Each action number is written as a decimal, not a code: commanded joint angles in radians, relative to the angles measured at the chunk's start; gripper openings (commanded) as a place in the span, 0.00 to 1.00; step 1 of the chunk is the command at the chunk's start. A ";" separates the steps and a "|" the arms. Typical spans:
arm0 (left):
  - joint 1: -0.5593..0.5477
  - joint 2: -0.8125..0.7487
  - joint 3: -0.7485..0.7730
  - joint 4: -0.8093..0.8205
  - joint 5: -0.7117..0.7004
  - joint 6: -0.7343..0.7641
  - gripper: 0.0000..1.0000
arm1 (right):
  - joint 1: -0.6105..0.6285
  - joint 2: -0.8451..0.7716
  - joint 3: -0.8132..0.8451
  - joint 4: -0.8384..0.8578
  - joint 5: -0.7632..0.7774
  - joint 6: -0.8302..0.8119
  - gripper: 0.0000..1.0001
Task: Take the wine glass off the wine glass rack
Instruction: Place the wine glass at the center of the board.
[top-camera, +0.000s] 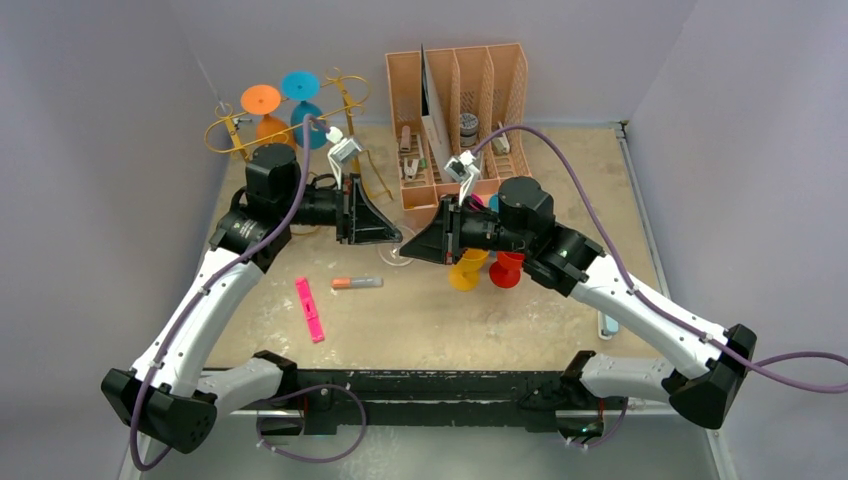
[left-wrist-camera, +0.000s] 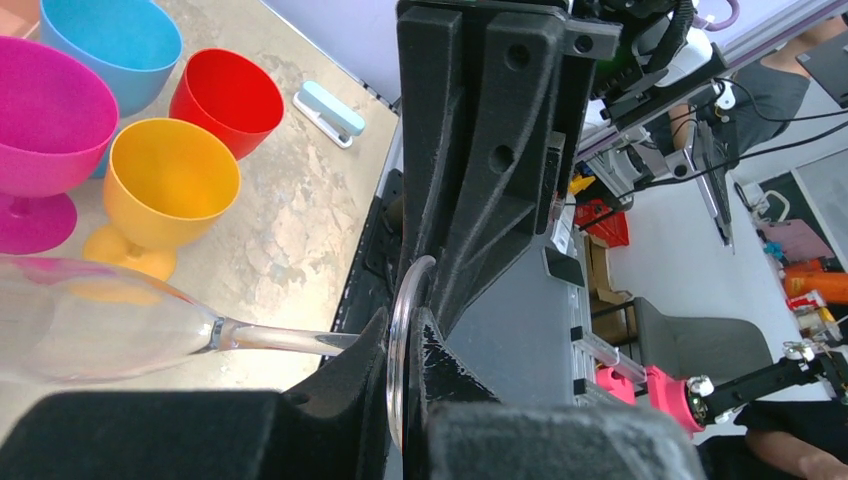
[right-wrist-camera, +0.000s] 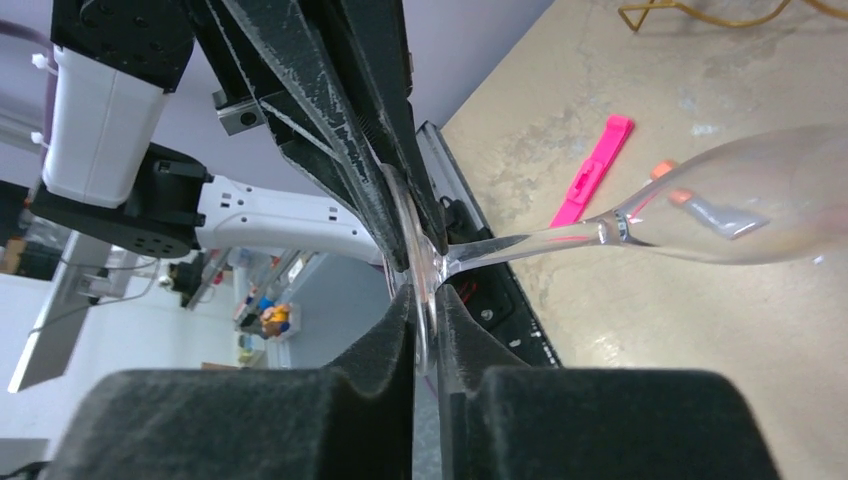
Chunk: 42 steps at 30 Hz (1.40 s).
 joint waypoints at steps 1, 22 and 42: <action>-0.006 -0.011 0.009 0.003 -0.018 0.045 0.00 | 0.003 -0.021 0.017 0.057 -0.050 0.022 0.00; -0.006 -0.082 0.003 -0.194 -0.040 0.163 0.36 | 0.002 -0.016 -0.021 0.123 -0.013 0.067 0.00; -0.006 -0.083 -0.013 -0.186 0.019 0.227 0.00 | 0.002 -0.064 -0.019 0.083 0.015 -0.029 0.45</action>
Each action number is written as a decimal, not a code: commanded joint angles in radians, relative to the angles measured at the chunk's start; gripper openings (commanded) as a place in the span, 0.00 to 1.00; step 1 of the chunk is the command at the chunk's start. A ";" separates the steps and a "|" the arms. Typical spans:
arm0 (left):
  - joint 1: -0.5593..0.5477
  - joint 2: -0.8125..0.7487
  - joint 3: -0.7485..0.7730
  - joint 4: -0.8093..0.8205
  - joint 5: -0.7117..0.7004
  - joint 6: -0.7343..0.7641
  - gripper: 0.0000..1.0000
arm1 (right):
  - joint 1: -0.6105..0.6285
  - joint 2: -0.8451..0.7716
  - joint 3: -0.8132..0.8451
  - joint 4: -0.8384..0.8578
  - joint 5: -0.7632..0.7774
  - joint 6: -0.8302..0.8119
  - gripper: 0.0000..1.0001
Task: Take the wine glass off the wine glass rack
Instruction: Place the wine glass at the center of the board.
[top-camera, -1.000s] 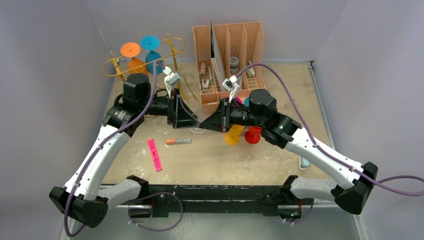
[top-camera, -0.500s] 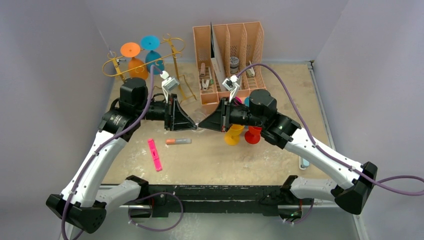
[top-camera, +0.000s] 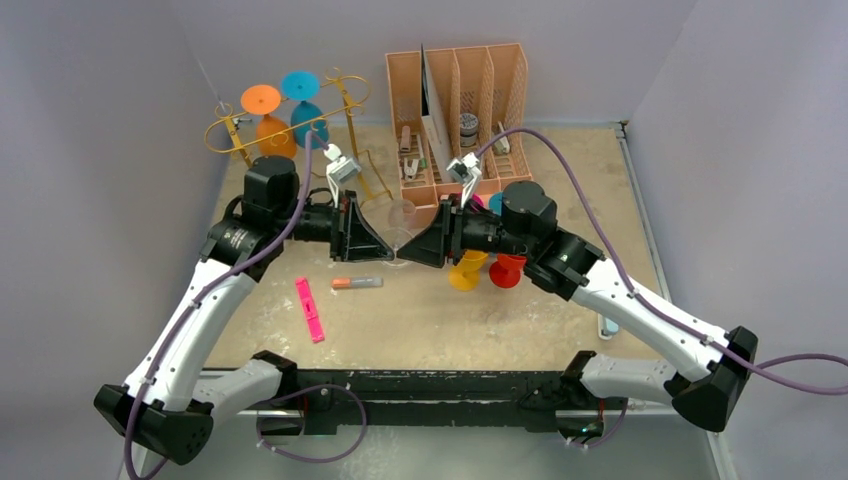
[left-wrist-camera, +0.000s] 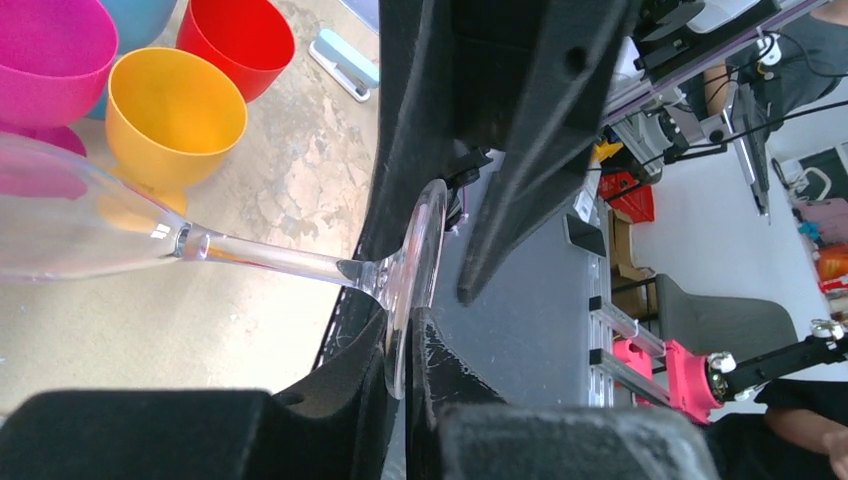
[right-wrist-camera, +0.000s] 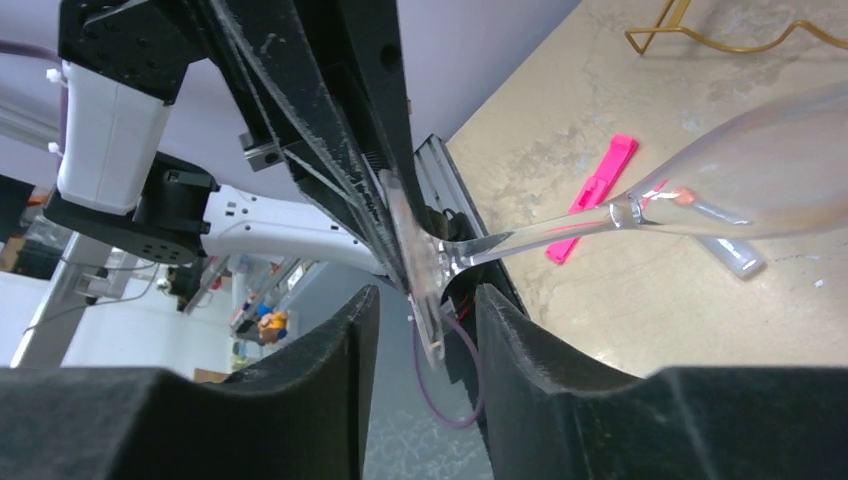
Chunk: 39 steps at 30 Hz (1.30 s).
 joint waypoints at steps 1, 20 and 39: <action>-0.004 -0.035 -0.013 0.015 0.034 0.093 0.00 | 0.002 -0.060 0.034 -0.018 0.026 -0.081 0.49; -0.003 -0.320 -0.228 0.118 0.169 0.451 0.00 | -0.262 -0.077 0.226 -0.401 0.028 -0.186 0.76; -0.003 -0.297 -0.268 0.124 0.365 0.615 0.00 | -0.445 0.103 0.171 -0.198 -0.429 0.099 0.63</action>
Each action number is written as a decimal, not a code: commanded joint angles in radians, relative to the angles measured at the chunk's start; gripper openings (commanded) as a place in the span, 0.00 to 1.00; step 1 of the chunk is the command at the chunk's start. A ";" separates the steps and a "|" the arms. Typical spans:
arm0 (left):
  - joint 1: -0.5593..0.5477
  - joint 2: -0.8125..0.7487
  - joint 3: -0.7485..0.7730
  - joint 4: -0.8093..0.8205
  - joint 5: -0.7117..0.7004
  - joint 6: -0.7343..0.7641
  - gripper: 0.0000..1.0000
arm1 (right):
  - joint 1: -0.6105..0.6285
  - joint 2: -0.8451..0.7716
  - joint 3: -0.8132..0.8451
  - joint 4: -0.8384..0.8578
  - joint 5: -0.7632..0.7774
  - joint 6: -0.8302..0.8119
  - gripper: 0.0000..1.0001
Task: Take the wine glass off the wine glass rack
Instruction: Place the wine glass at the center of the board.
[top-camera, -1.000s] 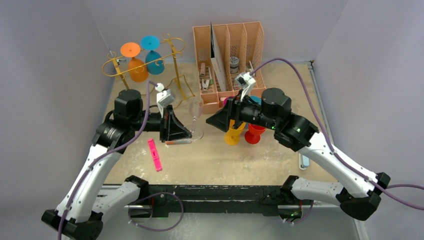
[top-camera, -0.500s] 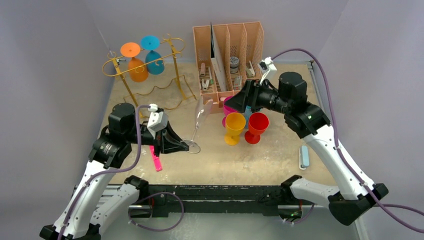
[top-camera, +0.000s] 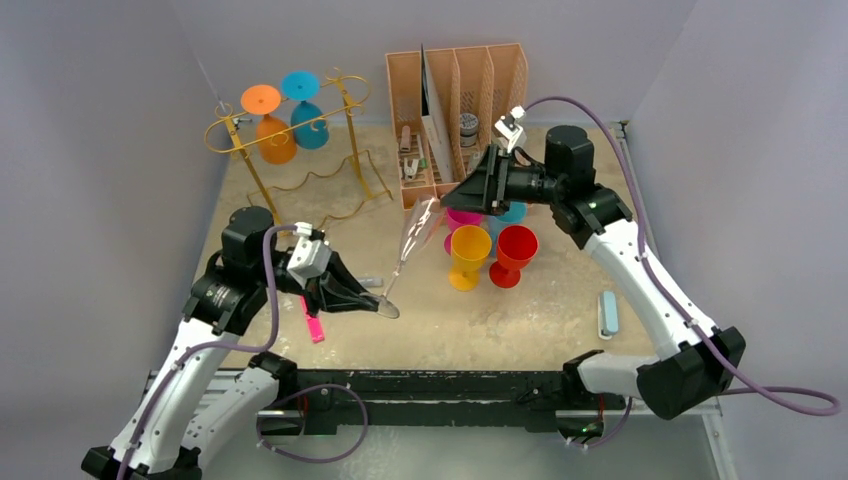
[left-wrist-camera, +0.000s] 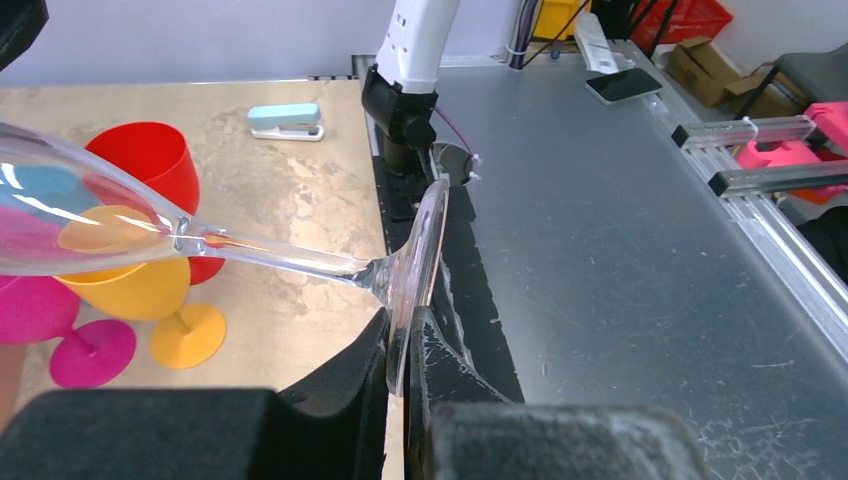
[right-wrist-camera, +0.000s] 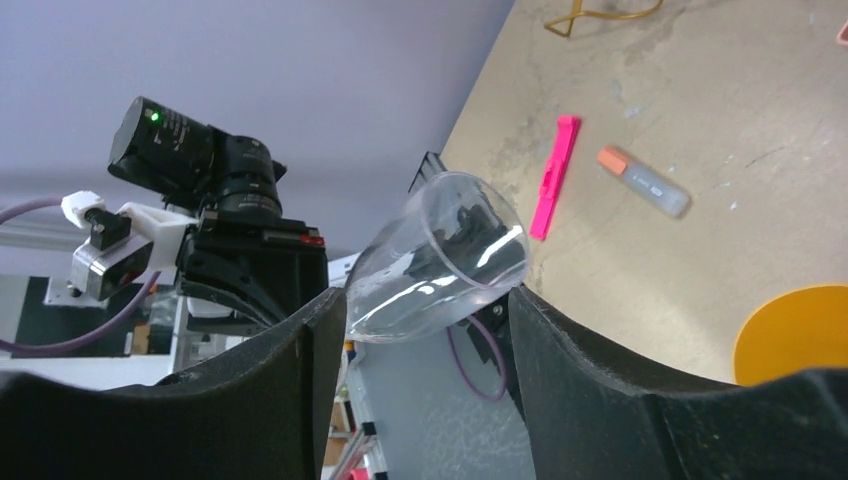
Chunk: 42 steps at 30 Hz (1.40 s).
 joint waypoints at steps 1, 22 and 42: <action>-0.003 0.017 0.009 0.043 0.080 0.062 0.00 | 0.001 -0.009 -0.003 0.038 -0.083 0.012 0.62; -0.003 0.060 0.061 -0.096 0.127 0.159 0.00 | -0.003 0.000 -0.002 -0.047 -0.018 -0.037 0.63; -0.003 0.083 0.076 -0.117 0.167 0.253 0.00 | -0.006 0.076 0.001 0.050 -0.359 0.022 0.54</action>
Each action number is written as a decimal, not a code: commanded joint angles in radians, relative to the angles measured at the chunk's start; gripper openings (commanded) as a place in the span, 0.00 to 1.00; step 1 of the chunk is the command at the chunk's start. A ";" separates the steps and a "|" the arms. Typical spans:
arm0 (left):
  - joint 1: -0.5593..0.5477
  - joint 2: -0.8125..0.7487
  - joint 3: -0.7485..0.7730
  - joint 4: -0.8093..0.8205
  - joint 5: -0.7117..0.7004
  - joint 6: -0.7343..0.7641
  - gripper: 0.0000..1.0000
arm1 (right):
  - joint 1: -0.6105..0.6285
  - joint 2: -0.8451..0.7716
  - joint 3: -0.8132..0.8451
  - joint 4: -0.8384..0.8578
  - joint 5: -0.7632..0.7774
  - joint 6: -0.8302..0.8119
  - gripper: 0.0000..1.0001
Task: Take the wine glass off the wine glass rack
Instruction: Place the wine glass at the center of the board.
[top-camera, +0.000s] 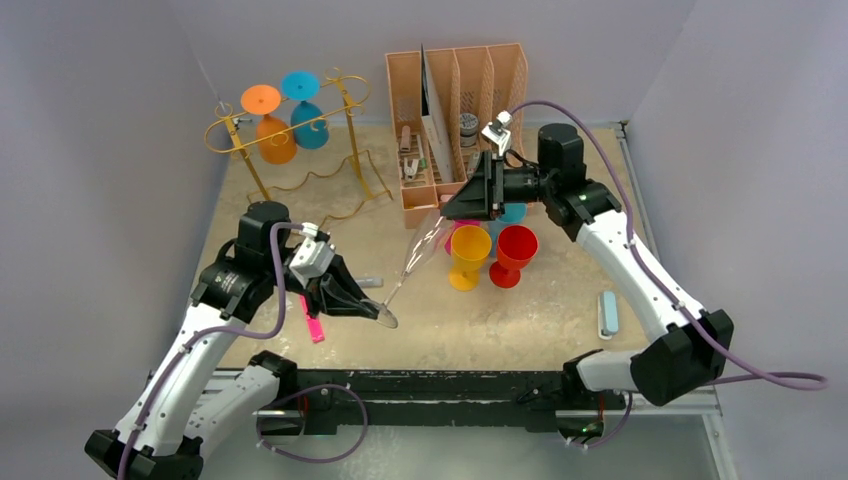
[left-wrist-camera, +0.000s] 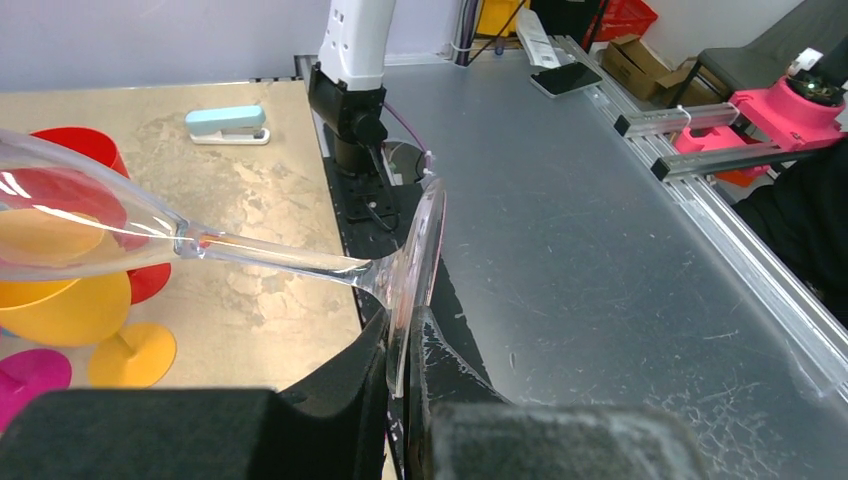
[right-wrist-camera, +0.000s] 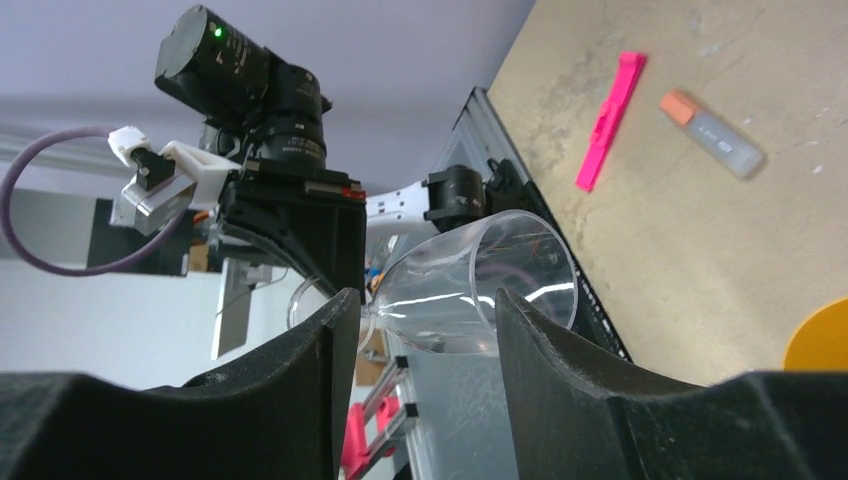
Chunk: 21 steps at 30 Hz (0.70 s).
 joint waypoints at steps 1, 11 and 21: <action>-0.003 0.005 0.064 0.029 0.055 0.096 0.00 | 0.004 0.022 0.016 0.033 -0.180 0.014 0.54; -0.003 0.019 0.082 -0.006 0.072 0.166 0.00 | 0.003 0.037 0.029 0.063 -0.274 0.060 0.51; -0.003 0.081 0.134 -0.167 0.094 0.348 0.00 | 0.004 0.039 0.029 0.235 -0.436 0.224 0.44</action>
